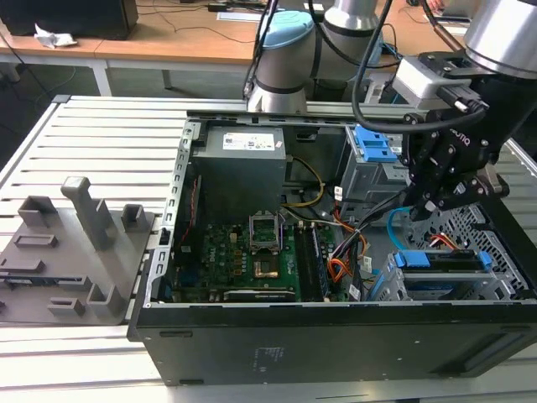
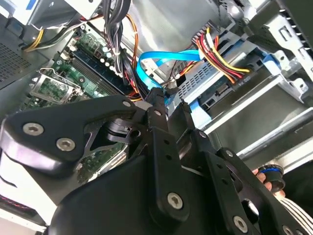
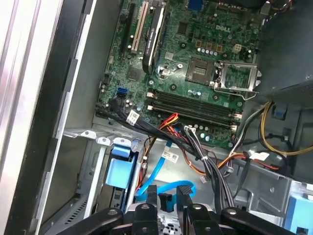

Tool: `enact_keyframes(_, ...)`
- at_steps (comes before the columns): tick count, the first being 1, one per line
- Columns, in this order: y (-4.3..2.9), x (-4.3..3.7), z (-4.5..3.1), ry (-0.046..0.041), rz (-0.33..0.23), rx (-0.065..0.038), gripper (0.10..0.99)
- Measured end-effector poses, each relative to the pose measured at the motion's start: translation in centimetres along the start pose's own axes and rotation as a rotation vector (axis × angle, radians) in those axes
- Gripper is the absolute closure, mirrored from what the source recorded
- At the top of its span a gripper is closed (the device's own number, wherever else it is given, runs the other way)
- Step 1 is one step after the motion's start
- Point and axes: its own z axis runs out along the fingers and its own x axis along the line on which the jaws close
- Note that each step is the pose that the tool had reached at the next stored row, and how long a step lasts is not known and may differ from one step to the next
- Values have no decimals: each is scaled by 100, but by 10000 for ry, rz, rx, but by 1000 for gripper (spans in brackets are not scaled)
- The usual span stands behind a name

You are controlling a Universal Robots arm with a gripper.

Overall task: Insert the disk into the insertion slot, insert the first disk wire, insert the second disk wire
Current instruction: 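Insert the second disk wire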

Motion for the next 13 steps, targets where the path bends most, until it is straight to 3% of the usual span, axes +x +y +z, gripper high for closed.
enact_keyframes(5,0,-4,64,98,-448,-12,784)
enact_keyframes(10,1,-4,64,104,-448,-14,800)
enact_keyframes(11,1,-4,64,104,-448,-14,922)
enact_keyframes(13,1,-4,64,105,-448,-14,922)
